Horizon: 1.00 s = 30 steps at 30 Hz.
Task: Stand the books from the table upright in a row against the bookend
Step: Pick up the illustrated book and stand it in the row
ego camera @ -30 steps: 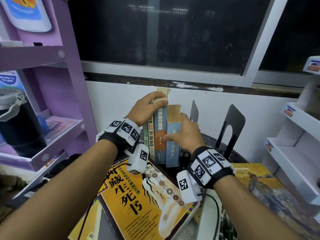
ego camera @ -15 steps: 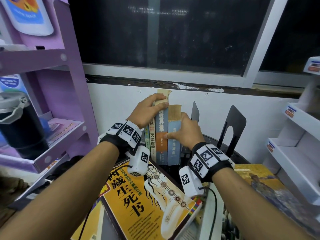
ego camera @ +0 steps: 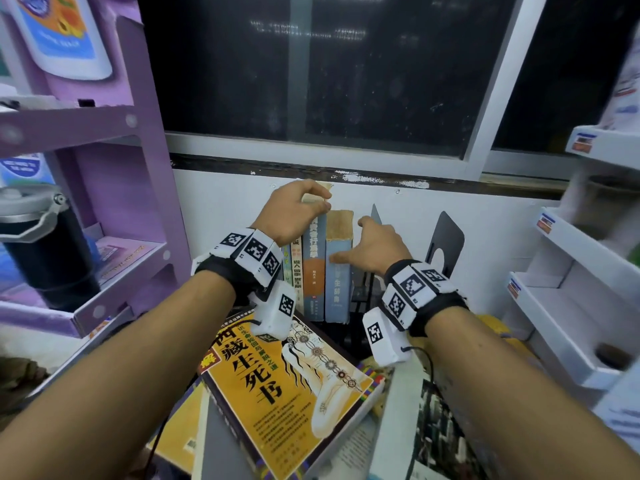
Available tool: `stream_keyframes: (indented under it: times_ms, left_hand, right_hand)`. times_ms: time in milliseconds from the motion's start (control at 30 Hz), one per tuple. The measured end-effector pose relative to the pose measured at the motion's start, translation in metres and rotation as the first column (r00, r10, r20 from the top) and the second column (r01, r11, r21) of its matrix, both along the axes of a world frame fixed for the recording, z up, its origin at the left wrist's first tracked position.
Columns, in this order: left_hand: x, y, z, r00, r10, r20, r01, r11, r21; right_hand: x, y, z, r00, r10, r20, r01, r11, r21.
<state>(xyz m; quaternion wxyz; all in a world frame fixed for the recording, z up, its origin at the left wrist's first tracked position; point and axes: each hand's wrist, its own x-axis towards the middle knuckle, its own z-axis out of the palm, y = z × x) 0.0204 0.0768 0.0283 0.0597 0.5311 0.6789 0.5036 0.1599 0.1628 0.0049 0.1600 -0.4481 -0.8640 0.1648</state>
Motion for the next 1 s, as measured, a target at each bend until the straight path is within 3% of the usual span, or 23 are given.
stream_keyframes:
  times_ms: [200,400,567,800,1000]
  left_hand:
    - [0.041,-0.009,-0.005,0.996,-0.084,0.028,0.081,0.994,0.075]
    - [0.084,-0.005,-0.021,0.977,-0.203,0.056,0.209,0.971,-0.120]
    - [0.118,0.007,-0.039,0.973,-0.197,0.116,0.224,0.929,-0.295]
    - [0.165,0.018,-0.056,0.965,-0.261,0.009,0.215,0.774,-0.596]
    - [0.181,0.028,-0.071,0.948,-0.309,0.078,0.272,0.654,-0.706]
  right_hand:
    - [0.048,-0.003,0.022,0.999,-0.052,0.017,0.051,0.998,0.044]
    - [0.112,-0.007,0.031,0.986,-0.103,0.128,0.106,0.994,-0.017]
    - [0.161,-0.008,0.021,0.960,-0.137,0.245,0.162,0.983,-0.084]
    - [0.210,0.001,-0.003,0.911,-0.158,0.380,0.244,0.951,-0.189]
    - [0.227,0.007,-0.018,0.918,-0.141,0.371,0.259,0.921,-0.292]
